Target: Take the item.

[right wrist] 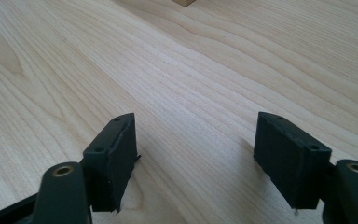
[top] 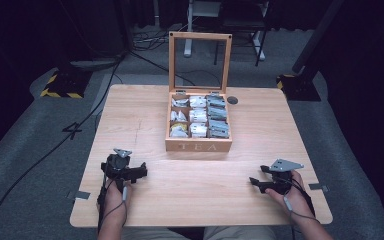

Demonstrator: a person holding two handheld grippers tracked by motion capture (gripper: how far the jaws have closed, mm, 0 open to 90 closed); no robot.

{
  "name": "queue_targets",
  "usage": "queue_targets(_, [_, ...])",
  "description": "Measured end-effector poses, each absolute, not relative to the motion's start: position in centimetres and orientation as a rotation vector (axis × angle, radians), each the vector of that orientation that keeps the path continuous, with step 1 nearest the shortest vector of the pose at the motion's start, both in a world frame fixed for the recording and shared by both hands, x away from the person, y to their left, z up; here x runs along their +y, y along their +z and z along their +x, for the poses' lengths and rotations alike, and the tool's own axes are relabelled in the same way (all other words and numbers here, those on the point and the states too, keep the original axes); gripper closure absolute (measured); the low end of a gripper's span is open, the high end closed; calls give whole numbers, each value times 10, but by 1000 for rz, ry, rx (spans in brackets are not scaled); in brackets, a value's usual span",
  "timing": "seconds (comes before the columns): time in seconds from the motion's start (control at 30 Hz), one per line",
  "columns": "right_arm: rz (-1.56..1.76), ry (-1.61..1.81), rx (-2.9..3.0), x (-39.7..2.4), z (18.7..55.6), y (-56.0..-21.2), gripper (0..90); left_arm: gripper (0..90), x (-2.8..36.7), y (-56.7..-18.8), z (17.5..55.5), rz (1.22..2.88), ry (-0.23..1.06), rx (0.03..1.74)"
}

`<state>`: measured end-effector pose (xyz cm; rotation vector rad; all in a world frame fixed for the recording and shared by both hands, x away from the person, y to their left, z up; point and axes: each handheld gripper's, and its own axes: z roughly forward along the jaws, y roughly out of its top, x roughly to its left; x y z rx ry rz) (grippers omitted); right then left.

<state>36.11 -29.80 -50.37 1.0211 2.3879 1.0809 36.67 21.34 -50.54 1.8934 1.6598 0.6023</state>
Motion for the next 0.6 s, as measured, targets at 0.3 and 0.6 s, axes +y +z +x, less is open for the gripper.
queue_targets(0.3, [1020,1080,2388,-298,361,-504,302,0,213,-505,367,1894,602,1660])
queue_targets(0.6, [1017,1082,2391,-298,361,-503,327,0,213,-505,367,1890,598,1663])
